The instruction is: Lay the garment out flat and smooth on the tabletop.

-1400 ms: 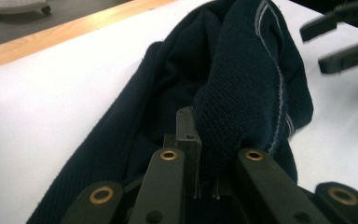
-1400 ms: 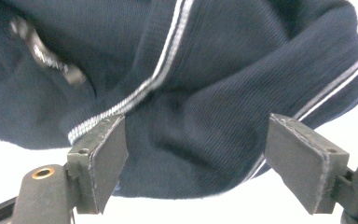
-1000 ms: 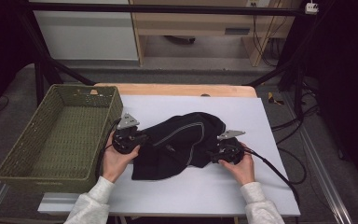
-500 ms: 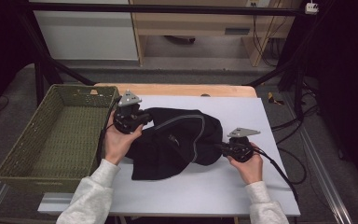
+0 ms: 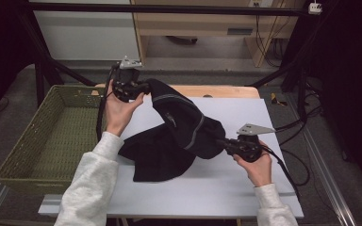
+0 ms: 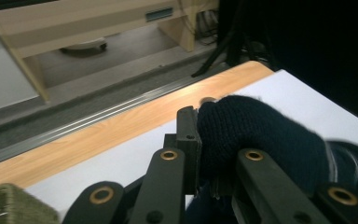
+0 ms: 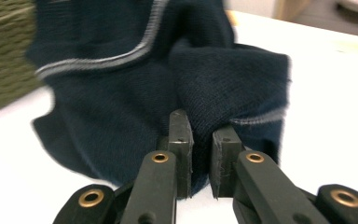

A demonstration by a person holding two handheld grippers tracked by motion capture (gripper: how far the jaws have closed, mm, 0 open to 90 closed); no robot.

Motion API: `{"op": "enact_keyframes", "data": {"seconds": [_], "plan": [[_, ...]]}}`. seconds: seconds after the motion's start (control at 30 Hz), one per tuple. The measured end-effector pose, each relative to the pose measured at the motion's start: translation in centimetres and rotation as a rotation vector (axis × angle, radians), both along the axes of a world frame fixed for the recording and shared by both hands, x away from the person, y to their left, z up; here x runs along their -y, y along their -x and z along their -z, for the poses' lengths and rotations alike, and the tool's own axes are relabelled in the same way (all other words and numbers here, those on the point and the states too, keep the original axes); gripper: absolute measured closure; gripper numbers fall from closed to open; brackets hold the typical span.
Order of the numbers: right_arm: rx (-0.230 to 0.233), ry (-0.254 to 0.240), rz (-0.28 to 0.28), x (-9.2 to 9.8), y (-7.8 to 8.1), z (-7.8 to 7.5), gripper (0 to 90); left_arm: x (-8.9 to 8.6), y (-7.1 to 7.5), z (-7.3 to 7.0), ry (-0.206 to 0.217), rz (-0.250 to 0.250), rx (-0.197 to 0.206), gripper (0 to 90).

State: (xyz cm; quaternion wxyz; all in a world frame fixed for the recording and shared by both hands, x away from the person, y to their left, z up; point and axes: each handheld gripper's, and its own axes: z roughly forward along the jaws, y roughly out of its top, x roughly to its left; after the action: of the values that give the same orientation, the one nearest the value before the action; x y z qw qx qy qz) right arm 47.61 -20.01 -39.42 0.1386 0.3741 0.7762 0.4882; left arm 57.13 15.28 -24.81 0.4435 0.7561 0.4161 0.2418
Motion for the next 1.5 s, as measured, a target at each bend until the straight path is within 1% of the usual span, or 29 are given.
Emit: {"op": "enact_keyframes", "data": {"seconds": [0.13, 0.2, 0.23, 0.27, 0.3, 0.33, 0.37, 0.4, 0.43, 0.5, 0.53, 0.57, 0.63, 0.67, 0.73, 0.8, 0.87, 0.9, 0.97, 1.0, 1.03, 1.13, 1.17, 1.23, 1.27, 1.33, 1.4, 1.43, 1.5], "plan": [[-0.006, -0.02, -0.058, -3.5, -0.6, 0.0, 81.8, -1.6, -2.2, -0.2, -0.013, -0.077, -0.024, 84.3], [-0.01, -0.023, -0.075, -5.3, -1.1, 0.2, 81.6, -2.6, -3.3, 0.3, -0.018, -0.126, -0.039, 84.1], [-0.006, -0.021, -0.075, -6.4, -1.6, 0.5, 81.4, -2.9, -3.5, 0.7, -0.018, -0.141, -0.048, 83.6], [-0.009, -0.016, -0.073, -7.1, -1.9, 0.7, 81.0, -3.3, -3.9, 1.3, -0.008, -0.165, -0.058, 82.8], [-0.008, 0.006, -0.075, -8.0, -2.4, 1.2, 79.8, -3.7, -4.1, 2.1, 0.001, -0.186, -0.077, 79.9], [-0.005, 0.032, -0.071, -8.8, -2.8, 1.7, 75.5, -4.1, -4.3, 3.0, 0.007, -0.202, -0.095, 73.4], [-0.006, 0.051, -0.069, -9.5, -3.3, 2.4, 67.9, -4.4, -4.3, 4.1, -0.006, -0.22, -0.117, 67.4], [-0.006, 0.062, -0.071, -10.3, -3.8, 3.3, 64.6, -4.7, -4.3, 4.7, -0.012, -0.228, -0.126, 62.6], [-0.008, 0.074, -0.068, -10.6, -4.0, 3.8, 61.8, -5.0, -4.2, 5.5, -0.013, -0.233, -0.134, 58.4], [-0.015, 0.115, -0.068, -10.8, -4.3, 4.6, 51.7, -5.5, -3.8, 6.7, 0.009, -0.227, -0.161, 49.7], [-0.02, 0.137, -0.077, -10.7, -4.4, 4.8, 47.3, -5.7, -3.4, 7.2, 0.03, -0.217, -0.157, 45.4], [-0.025, 0.15, -0.078, -10.4, -4.4, 4.7, 43.2, -5.7, -3.0, 7.6, 0.06, -0.201, -0.149, 37.8], [-0.017, 0.145, -0.079, -9.5, -4.1, 4.1, 38.0, -5.5, -2.3, 7.9, 0.068, -0.178, -0.146, 31.7], [-0.011, 0.135, -0.076, -8.9, -3.9, 3.6, 35.8, -5.3, -1.8, 7.9, 0.075, -0.166, -0.136, 27.8], [0.011, 0.123, -0.048, -7.5, -3.5, 2.8, 32.4, -4.6, -0.6, 8.1, 0.077, -0.131, -0.119, 19.7], [0.029, 0.105, -0.015, -6.0, -3.1, 2.2, 29.6, -3.7, 0.6, 8.3, 0.055, -0.088, -0.104, 13.6], [0.037, 0.1, 0.012, -4.7, -2.7, 2.0, 27.1, -2.7, 1.8, 8.7, 0.039, -0.046, -0.094, 8.7], [0.041, 0.096, 0.02, -4.0, -2.6, 2.0, 26.5, -2.1, 2.6, 9.1, 0.044, -0.017, -0.093, 7.5], [0.03, 0.09, 0.029, -3.0, -2.2, 2.1, 23.4, -1.4, 3.6, 9.9, 0.037, 0.026, -0.11, 3.8], [0.034, 0.094, 0.036, -2.5, -2.1, 2.2, 21.1, -0.9, 4.0, 10.5, 0.035, 0.042, -0.111, 2.9], [0.035, 0.097, 0.044, -2.0, -1.9, 2.3, 20.0, -0.5, 4.5, 11.1, 0.024, 0.058, -0.118, 2.3], [0.037, 0.105, 0.049, -0.6, -1.2, 2.9, 17.7, 0.8, 5.4, 13.0, 0.015, 0.104, -0.145, 1.6], [0.03, 0.109, 0.048, -0.4, -1.1, 3.0, 17.3, 1.3, 5.7, 13.7, 0.003, 0.118, -0.15, 1.6], [0.027, 0.12, 0.053, 0.2, -0.7, 3.5, 16.8, 2.5, 6.2, 15.1, -0.037, 0.132, -0.161, 1.6], [0.025, 0.125, 0.05, 0.4, -0.5, 3.7, 16.7, 3.1, 6.3, 15.7, -0.051, 0.131, -0.164, 1.7], [0.014, 0.126, 0.052, 0.8, -0.2, 4.1, 16.6, 4.2, 6.5, 16.9, -0.049, 0.158, -0.193, 2.2], [0.003, 0.124, 0.055, 1.2, 0.1, 4.5, 16.6, 5.4, 6.5, 17.8, -0.078, 0.166, -0.2, 3.7], [0.003, 0.126, 0.054, 1.3, 0.2, 4.6, 16.6, 6.1, 6.4, 18.2, -0.099, 0.167, -0.197, 5.9], [-0.002, 0.128, 0.054, 1.5, 0.4, 4.8, 16.5, 6.8, 6.2, 18.7, -0.103, 0.178, -0.207, 11.3]]}}
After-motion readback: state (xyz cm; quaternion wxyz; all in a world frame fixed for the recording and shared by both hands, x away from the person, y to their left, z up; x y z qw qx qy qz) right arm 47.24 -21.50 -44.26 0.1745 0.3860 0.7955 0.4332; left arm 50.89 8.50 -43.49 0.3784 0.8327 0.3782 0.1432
